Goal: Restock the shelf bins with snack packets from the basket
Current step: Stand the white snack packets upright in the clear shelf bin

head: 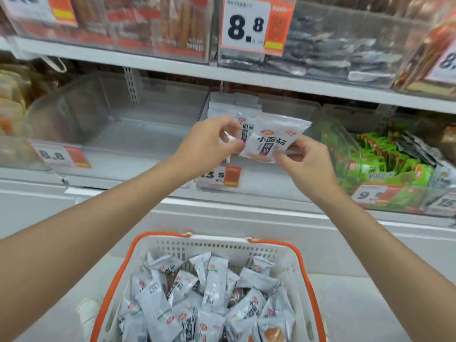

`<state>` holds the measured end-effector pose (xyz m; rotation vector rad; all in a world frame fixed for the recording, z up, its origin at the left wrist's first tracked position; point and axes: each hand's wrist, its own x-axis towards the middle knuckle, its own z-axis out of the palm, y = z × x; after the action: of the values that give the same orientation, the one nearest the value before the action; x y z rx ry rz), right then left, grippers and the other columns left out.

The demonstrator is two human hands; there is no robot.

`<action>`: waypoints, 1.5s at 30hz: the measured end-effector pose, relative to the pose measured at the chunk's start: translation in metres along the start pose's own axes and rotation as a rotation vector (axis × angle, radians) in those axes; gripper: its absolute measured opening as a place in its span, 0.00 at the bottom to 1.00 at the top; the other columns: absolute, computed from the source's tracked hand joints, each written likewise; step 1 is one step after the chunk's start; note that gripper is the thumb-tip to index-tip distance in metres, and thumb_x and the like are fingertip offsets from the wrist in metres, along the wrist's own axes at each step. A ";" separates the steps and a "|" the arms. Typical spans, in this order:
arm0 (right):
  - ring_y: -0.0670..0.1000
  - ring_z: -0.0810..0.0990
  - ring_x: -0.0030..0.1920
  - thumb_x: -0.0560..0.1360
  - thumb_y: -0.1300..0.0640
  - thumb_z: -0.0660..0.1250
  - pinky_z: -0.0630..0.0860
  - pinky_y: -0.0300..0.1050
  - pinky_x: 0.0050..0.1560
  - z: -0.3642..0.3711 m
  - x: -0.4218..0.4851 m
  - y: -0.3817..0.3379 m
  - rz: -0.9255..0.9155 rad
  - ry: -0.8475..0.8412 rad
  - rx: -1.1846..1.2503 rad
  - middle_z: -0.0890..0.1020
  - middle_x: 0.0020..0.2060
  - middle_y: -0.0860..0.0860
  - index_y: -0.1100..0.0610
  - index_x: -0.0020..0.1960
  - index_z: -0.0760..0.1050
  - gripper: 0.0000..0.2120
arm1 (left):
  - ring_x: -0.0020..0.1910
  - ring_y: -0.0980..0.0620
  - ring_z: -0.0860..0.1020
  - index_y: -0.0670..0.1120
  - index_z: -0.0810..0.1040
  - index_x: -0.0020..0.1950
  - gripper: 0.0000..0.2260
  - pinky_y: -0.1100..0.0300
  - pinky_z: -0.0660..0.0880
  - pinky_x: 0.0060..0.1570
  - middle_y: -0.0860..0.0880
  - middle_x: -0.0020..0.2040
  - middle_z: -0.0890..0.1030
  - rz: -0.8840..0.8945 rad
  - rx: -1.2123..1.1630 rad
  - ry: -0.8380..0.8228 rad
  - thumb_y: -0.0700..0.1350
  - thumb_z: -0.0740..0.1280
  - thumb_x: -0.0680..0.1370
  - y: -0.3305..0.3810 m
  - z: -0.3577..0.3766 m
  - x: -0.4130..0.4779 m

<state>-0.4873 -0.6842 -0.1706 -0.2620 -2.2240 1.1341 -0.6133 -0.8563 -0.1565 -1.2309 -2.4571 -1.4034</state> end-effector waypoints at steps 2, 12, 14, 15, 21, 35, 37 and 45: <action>0.47 0.84 0.47 0.73 0.64 0.70 0.80 0.44 0.50 0.001 0.020 0.009 0.036 -0.011 -0.101 0.85 0.46 0.46 0.51 0.51 0.81 0.10 | 0.43 0.57 0.77 0.52 0.78 0.53 0.05 0.56 0.77 0.47 0.60 0.44 0.79 0.000 0.093 0.015 0.45 0.68 0.78 -0.004 -0.001 0.027; 0.58 0.85 0.44 0.71 0.68 0.70 0.82 0.57 0.50 0.065 0.126 0.094 0.547 -0.208 -0.189 0.85 0.47 0.60 0.65 0.49 0.80 0.07 | 0.60 0.46 0.77 0.45 0.81 0.60 0.11 0.57 0.72 0.63 0.46 0.63 0.79 -0.120 0.387 -0.273 0.42 0.62 0.81 -0.040 0.022 0.144; 0.57 0.85 0.45 0.70 0.67 0.72 0.82 0.56 0.49 0.076 0.137 0.099 0.607 -0.202 -0.155 0.85 0.49 0.59 0.63 0.52 0.79 0.11 | 0.62 0.48 0.76 0.47 0.81 0.60 0.11 0.55 0.71 0.66 0.49 0.64 0.79 -0.119 0.444 -0.279 0.43 0.61 0.81 -0.044 0.026 0.152; 0.56 0.84 0.46 0.68 0.64 0.75 0.82 0.55 0.50 0.082 0.141 0.103 0.603 -0.223 -0.169 0.84 0.49 0.58 0.62 0.54 0.79 0.16 | 0.63 0.49 0.76 0.49 0.81 0.60 0.12 0.56 0.70 0.66 0.50 0.65 0.78 -0.108 0.467 -0.270 0.44 0.61 0.82 -0.046 0.027 0.154; 0.53 0.83 0.50 0.53 0.45 0.82 0.82 0.49 0.51 0.099 0.143 0.109 0.528 -0.367 -0.354 0.83 0.50 0.51 0.55 0.56 0.76 0.35 | 0.65 0.51 0.73 0.51 0.81 0.60 0.12 0.61 0.66 0.63 0.52 0.68 0.75 -0.067 0.473 -0.218 0.45 0.58 0.83 -0.054 0.030 0.152; 0.47 0.74 0.34 0.73 0.50 0.73 0.69 0.36 0.32 0.056 0.099 0.046 0.499 -0.403 -0.369 0.75 0.34 0.50 0.56 0.38 0.69 0.15 | 0.55 0.49 0.76 0.47 0.81 0.56 0.10 0.61 0.70 0.57 0.48 0.55 0.80 -0.088 0.374 -0.229 0.45 0.60 0.81 -0.038 0.020 0.123; 0.52 0.78 0.45 0.76 0.56 0.70 0.74 0.41 0.43 0.051 0.082 0.038 0.345 -0.251 -0.380 0.80 0.46 0.54 0.60 0.54 0.76 0.10 | 0.60 0.48 0.77 0.46 0.79 0.61 0.12 0.56 0.72 0.62 0.49 0.59 0.81 -0.029 0.404 -0.152 0.46 0.62 0.80 -0.026 0.020 0.104; 0.47 0.71 0.35 0.70 0.64 0.67 0.69 0.43 0.38 0.053 -0.020 0.009 -0.244 0.008 -0.332 0.71 0.36 0.42 0.55 0.43 0.77 0.05 | 0.37 0.54 0.76 0.51 0.75 0.42 0.03 0.57 0.71 0.36 0.56 0.32 0.76 -0.039 0.231 0.096 0.49 0.67 0.73 0.024 0.029 -0.025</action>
<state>-0.5049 -0.7219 -0.2095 -0.1252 -2.3546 0.6324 -0.5712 -0.8439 -0.1670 -1.0480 -2.5039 -1.1178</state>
